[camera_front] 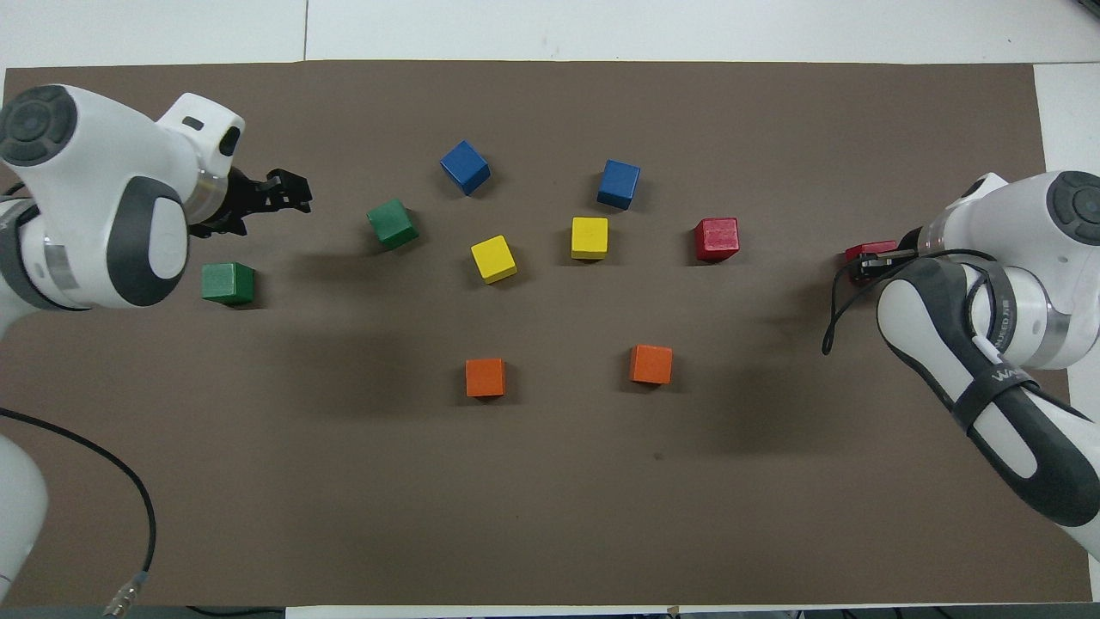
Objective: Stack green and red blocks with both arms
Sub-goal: 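Reach the left gripper to the second green block and grasp it, then grasp the red block with the right gripper while the left gripper lifts green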
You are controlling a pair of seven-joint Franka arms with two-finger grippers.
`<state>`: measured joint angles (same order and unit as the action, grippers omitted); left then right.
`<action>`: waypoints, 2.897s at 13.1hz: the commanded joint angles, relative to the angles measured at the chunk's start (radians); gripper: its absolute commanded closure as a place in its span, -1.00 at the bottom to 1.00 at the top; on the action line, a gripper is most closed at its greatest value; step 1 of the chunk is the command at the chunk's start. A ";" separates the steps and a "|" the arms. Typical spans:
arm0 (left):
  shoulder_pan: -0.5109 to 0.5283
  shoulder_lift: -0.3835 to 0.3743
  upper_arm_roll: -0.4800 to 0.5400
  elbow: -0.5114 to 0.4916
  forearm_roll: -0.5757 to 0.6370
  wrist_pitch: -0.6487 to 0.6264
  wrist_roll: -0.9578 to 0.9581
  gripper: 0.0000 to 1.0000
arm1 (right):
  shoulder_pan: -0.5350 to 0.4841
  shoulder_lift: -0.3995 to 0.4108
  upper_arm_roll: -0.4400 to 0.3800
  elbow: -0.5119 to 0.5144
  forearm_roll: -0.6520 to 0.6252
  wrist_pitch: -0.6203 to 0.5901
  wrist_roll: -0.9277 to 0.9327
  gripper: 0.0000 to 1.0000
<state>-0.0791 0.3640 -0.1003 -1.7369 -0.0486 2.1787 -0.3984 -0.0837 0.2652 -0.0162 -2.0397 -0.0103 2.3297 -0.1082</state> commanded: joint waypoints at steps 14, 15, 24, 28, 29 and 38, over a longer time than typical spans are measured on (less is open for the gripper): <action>-0.202 0.213 0.033 0.232 0.134 -0.036 -0.320 -1.00 | -0.010 0.014 0.007 -0.008 0.018 0.039 -0.007 1.00; -0.202 0.211 0.033 0.220 0.134 -0.024 -0.323 -1.00 | -0.010 0.014 0.007 -0.008 0.018 0.039 -0.007 0.66; -0.202 0.165 0.034 0.034 0.144 0.159 -0.364 -1.00 | -0.005 0.011 0.010 0.051 0.016 0.025 -0.008 -1.00; -0.202 0.164 0.034 0.042 0.142 0.135 -0.366 -0.79 | -0.001 0.003 0.047 0.182 0.016 -0.110 0.008 -1.00; -0.203 0.164 0.034 0.051 0.142 0.107 -0.366 -0.60 | 0.007 0.002 0.056 0.194 0.016 -0.122 0.015 -1.00; -0.183 0.132 0.039 0.240 0.194 -0.272 -0.274 1.00 | 0.200 0.163 0.061 0.573 -0.011 -0.458 0.228 -1.00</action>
<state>-0.2731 0.5428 -0.0729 -1.5102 0.1257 1.9724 -0.7253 0.1003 0.3262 0.0430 -1.5984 -0.0114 1.9318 0.0685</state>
